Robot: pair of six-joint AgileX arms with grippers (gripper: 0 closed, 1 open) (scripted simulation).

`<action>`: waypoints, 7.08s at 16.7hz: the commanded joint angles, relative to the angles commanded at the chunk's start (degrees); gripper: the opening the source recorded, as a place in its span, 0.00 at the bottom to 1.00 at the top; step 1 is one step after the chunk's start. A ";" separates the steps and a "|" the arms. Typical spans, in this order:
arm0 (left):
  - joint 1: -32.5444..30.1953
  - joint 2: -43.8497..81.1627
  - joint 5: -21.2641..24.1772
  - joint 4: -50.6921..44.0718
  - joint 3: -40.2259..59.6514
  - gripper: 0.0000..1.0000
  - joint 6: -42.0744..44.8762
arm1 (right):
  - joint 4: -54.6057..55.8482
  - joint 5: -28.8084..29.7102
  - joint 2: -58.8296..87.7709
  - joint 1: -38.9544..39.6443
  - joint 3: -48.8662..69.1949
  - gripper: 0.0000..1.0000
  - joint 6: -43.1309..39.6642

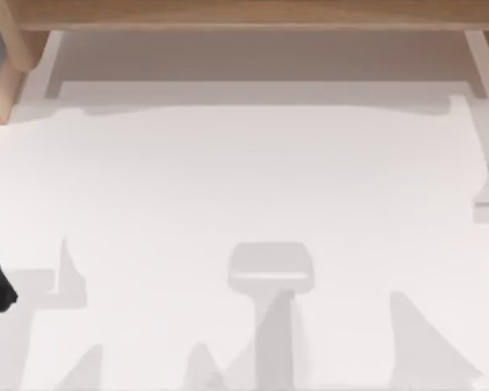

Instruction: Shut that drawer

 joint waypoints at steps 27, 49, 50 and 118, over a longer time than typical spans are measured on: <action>0.00 0.00 0.00 0.00 0.00 1.00 0.00 | 50.45 -19.85 52.03 -17.03 -4.56 1.00 -56.09; 0.00 0.00 0.00 0.00 0.00 1.00 0.00 | 74.84 -23.76 77.65 -23.86 3.22 1.00 -89.66; 0.00 0.00 0.00 0.00 0.00 1.00 0.00 | 74.71 -23.61 77.71 -23.71 3.42 1.00 -89.66; 0.00 0.00 0.00 0.00 0.00 1.00 0.00 | 49.18 -8.26 95.54 -9.06 45.90 0.15 -89.56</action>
